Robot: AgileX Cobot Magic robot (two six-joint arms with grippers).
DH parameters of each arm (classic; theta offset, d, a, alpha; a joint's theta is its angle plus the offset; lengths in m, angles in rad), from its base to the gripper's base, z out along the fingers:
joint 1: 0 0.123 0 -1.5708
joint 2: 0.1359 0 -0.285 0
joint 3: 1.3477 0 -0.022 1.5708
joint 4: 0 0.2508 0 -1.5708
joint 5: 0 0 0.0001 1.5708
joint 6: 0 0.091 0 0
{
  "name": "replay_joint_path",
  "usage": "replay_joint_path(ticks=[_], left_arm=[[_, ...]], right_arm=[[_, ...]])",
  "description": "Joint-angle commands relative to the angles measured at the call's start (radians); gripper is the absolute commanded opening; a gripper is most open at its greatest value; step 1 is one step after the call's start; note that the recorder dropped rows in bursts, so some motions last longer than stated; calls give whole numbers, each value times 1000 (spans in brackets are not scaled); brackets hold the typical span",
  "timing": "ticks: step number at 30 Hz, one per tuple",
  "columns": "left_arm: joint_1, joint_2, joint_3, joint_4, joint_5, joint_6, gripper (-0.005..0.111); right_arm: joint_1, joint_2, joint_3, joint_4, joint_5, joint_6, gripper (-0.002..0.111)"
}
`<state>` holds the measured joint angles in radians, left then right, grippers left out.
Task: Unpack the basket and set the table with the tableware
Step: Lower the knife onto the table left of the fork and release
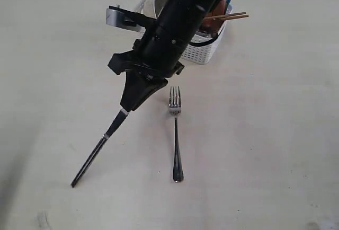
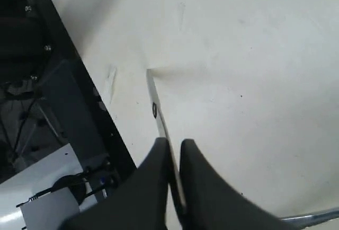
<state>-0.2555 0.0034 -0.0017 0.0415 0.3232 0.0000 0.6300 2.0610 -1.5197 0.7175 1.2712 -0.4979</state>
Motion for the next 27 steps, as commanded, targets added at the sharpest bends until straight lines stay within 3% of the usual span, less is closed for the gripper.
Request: replay_joint_path(ticks=[1,10,21,24,27], left_arm=[[-6,-3,2,3,1,0,0],[-6,-3,2,3,1,0,0],[-6,-3,2,3,1,0,0],[-6,-3,2,3,1,0,0],[-6,-3,2,3,1,0,0]], right_arm=[[-25,80,11,-113,-50,-19,0],[-35,147,8,-92,-57,-17,0],[-35,146,8,-90,-187,-7,0],[-35,146,8,-90,-194,3,13],[-35,146,8,-90,-194,3,33]])
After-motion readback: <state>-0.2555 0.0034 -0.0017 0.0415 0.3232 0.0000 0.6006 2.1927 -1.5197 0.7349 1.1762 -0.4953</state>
